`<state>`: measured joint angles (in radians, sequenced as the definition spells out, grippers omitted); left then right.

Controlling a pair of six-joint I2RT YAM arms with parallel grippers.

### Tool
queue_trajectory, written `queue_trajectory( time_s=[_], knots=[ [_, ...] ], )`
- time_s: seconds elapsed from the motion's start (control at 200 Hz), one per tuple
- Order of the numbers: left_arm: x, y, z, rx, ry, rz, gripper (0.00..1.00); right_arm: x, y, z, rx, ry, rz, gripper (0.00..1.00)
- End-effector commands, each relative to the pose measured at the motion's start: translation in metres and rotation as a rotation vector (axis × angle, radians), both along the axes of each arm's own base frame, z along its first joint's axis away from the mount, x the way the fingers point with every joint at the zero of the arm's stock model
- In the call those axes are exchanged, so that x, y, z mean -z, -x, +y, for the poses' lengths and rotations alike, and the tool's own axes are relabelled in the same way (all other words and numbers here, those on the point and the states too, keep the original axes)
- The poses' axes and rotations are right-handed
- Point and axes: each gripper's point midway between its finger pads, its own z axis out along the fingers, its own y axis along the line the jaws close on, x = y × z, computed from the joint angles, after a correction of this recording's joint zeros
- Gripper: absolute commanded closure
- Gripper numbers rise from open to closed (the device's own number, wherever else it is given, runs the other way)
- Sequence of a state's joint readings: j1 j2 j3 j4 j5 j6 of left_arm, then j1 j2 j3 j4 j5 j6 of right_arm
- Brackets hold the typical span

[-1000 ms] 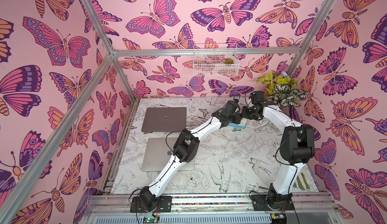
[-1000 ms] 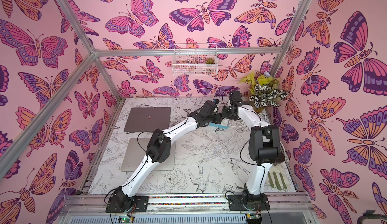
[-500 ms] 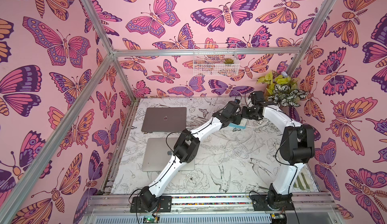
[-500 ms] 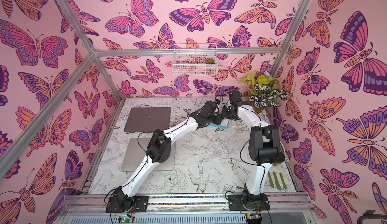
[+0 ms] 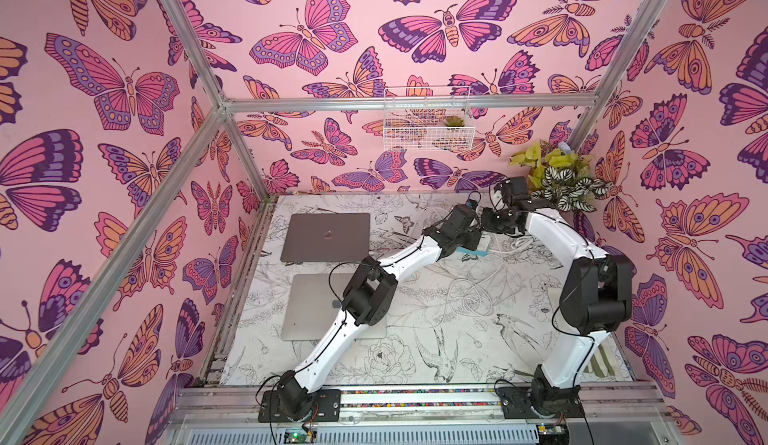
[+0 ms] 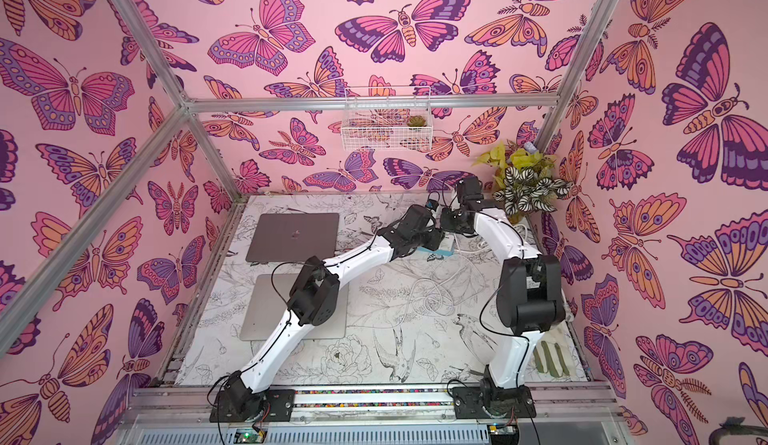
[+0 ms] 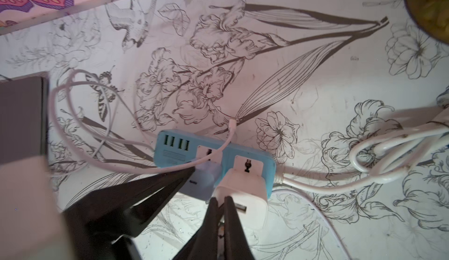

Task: Unplug the laptop charger
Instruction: Remove the charging cable from the plug, then place the charging cable at the center of the board.

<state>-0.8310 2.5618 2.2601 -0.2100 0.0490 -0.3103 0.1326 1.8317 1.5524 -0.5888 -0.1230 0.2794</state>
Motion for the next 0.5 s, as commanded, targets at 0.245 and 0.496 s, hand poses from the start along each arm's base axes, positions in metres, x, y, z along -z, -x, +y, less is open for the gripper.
queue_trajectory(
  time_s=[0.245, 0.496],
  knots=[
    [0.098, 0.038, 0.031, 0.025, -0.265, 0.174, 0.49, -0.064, 0.039, 0.005, 0.023, -0.06, -0.084, 1.0],
    [0.066, 0.029, 0.024, 0.038, -0.21, 0.133, 0.45, -0.048, 0.143, 0.039, -0.101, -0.231, -0.218, 1.0]
  ],
)
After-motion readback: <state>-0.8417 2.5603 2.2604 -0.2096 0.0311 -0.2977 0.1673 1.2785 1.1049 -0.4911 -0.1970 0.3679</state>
